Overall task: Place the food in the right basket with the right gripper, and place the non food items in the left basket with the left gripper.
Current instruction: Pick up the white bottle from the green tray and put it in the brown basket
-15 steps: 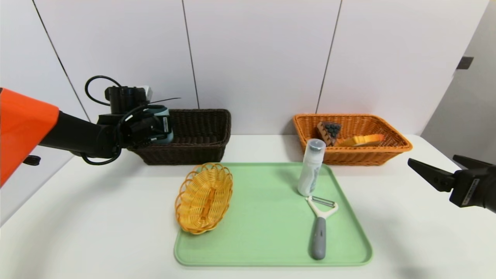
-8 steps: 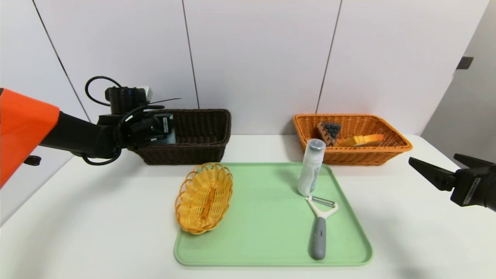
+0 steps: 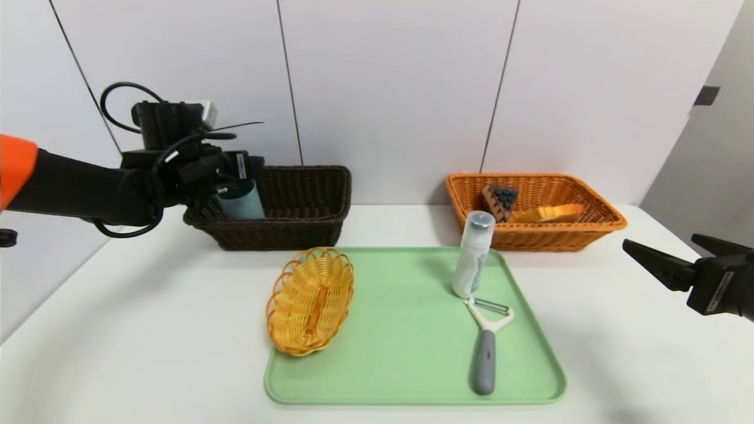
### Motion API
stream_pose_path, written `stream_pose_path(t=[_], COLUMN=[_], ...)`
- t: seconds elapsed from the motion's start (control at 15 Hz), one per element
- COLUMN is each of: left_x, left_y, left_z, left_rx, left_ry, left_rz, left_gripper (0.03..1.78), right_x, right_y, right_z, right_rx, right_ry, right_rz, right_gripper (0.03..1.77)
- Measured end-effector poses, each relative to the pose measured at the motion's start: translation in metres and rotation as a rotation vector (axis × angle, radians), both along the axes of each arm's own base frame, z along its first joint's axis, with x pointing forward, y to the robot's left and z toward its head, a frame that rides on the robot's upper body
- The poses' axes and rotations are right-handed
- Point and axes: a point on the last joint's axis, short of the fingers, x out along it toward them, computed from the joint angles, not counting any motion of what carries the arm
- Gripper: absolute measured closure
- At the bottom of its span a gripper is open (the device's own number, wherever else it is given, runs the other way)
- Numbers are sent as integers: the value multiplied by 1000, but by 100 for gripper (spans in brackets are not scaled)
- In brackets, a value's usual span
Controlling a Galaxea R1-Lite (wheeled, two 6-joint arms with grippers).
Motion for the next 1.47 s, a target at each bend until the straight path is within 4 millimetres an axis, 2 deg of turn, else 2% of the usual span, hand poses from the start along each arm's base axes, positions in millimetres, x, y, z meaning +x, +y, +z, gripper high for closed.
stream_pose_path(t=[0.2,0.4,0.6,0.73,0.87,1.07,1.47], left_x=[-27,-64,-104,-123,-136,-156,-213], left_y=[-3,-14,-31,-38,-44,-58,-105], left_z=[38,71,93,104,108,103,70], left_rx=[23,18,12,4,-6,-21,-75], left_ry=[-63,-78,-61,-83,-96,-62,75], left_rz=[-19,-67,-147,-184,-214,-284,-540], left_gripper=[18,16,14,14,14,13,12], right_x=[0,1,1,1,1,1,4], right_y=[0,0,0,0,0,0,0], right_z=[0,1,2,1,1,1,-2], right_rx=[2,3,4,5,5,4,7], right_ry=[1,-1,-2,1,0,1,20], right_rz=[-1,0,1,1,-1,-1,1], right_gripper=[10,10,10,10,10,10,10])
